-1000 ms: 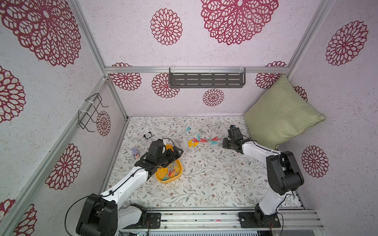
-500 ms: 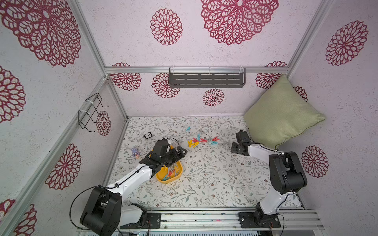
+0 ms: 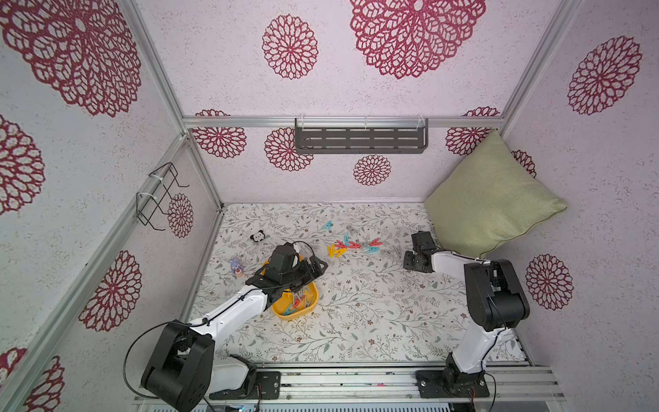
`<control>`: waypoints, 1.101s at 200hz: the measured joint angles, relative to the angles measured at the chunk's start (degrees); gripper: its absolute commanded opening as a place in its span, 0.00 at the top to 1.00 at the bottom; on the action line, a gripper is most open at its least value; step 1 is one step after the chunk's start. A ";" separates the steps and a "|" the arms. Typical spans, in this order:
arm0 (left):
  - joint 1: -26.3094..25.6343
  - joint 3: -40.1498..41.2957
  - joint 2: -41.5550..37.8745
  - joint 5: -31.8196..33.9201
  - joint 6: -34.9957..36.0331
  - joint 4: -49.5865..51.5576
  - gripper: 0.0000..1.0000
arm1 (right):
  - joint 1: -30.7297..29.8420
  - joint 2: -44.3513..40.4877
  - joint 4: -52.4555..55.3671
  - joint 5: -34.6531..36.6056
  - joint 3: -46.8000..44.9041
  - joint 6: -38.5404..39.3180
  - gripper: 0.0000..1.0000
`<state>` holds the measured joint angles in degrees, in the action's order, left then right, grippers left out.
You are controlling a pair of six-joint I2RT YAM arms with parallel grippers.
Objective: Put the clothespins into the storage box
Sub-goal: Pick up the clothespin from the center of the board.
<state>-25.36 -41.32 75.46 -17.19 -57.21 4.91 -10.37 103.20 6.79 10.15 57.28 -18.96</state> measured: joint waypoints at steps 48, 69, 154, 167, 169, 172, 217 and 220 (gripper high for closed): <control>0.00 0.00 0.00 0.02 0.00 0.00 0.03 | 0.15 0.74 -1.22 -1.20 0.00 0.07 0.78; 0.00 0.00 0.02 0.11 -0.02 0.00 0.03 | 0.20 0.74 -1.84 -1.73 0.00 0.02 0.87; -0.22 -1.01 -1.70 2.84 0.98 2.43 0.03 | -3.04 -3.04 -2.21 -3.52 -0.96 -0.15 0.96; -0.17 -1.36 -2.93 3.43 1.46 3.30 0.03 | -5.01 -4.20 -2.23 -3.93 -0.94 -0.24 0.96; -0.15 -1.40 -3.06 3.48 1.51 3.43 0.03 | -5.27 -4.33 -2.23 -3.98 -0.94 -0.28 0.96; -0.11 -1.49 -3.34 3.63 1.55 3.58 0.03 | -5.73 -4.50 -2.21 -4.09 -0.94 -0.35 0.96; 2.71 -1.75 -7.50 4.26 2.69 6.43 0.03 | -14.95 -5.31 -1.57 -5.97 1.36 -1.68 0.96; 3.04 -1.73 -7.82 4.26 2.75 6.64 0.03 | -15.63 -5.29 -1.60 -6.05 1.75 -1.77 0.96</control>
<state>-22.33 -43.05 67.64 -12.93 -54.46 11.55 -26.00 97.91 5.19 4.10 59.02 -20.73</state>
